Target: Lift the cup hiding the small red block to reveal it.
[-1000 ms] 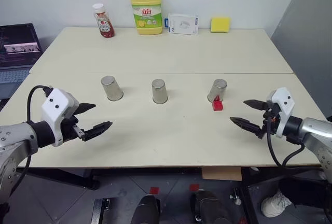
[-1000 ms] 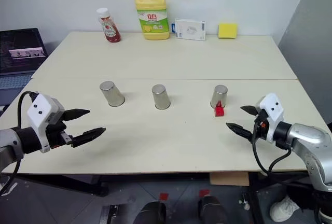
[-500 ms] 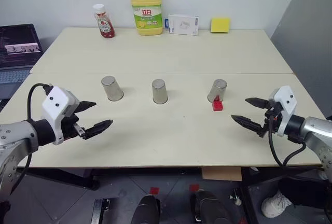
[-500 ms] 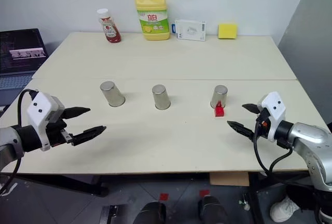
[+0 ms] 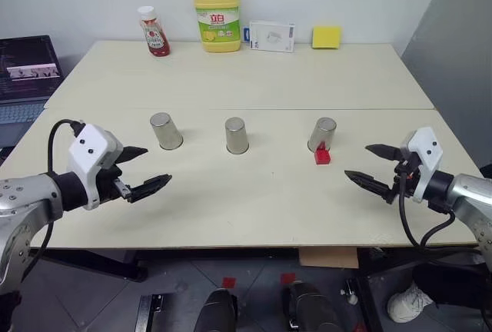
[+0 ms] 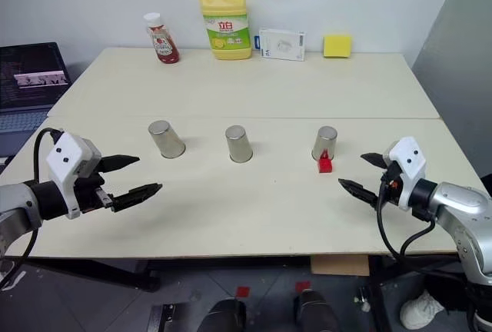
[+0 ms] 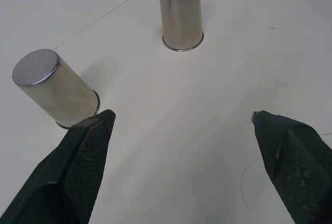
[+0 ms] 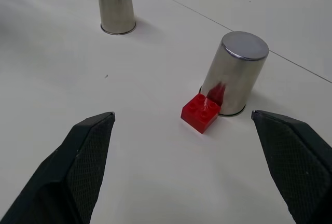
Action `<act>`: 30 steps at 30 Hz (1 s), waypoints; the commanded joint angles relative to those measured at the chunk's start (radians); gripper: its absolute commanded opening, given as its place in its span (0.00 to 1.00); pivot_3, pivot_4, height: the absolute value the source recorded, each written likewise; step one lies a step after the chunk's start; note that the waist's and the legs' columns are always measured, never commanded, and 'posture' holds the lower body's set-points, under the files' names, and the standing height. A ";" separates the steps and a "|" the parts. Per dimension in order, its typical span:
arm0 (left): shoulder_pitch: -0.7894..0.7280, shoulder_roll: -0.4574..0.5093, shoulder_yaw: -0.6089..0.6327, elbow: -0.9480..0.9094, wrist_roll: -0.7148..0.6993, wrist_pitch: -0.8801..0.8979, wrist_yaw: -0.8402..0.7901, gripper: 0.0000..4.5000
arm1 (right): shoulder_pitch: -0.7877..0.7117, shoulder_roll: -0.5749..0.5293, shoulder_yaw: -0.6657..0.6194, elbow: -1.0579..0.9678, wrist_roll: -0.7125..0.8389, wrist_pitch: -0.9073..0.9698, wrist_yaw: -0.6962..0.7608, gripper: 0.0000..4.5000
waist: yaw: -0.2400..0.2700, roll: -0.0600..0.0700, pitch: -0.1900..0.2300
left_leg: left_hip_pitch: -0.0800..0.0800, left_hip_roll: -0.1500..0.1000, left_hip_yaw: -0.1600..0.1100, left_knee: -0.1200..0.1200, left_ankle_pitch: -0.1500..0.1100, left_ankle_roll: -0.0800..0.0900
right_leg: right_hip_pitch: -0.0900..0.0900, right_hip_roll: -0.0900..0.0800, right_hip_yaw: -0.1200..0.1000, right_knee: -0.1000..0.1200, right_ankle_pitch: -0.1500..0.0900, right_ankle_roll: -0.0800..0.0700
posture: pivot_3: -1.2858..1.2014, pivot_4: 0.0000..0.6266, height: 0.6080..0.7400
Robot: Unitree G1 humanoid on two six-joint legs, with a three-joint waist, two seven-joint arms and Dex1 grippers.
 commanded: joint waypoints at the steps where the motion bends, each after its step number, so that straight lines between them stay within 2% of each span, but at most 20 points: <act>1: -0.019 0.014 0.000 0.006 0.011 -0.022 -0.008 1.00 | 0.000 -0.004 -0.022 -0.032 -0.004 -0.027 0.000 1.00 | 0.000 0.000 0.000 | 0.000 0.000 0.000 0.000 0.000 0.000 | 0.000 0.000 0.000 0.000 0.000 0.000 | 0.52 0.24 1.00; 30: -0.022 0.014 -0.015 0.016 0.031 -0.039 -0.012 1.00 | -0.024 0.007 -0.007 -0.020 -0.007 -0.029 0.002 1.00 | 0.000 0.000 0.000 | 0.000 0.000 0.000 0.000 0.000 0.000 | 0.000 0.000 0.000 0.000 0.000 0.000 | 0.52 0.24 1.00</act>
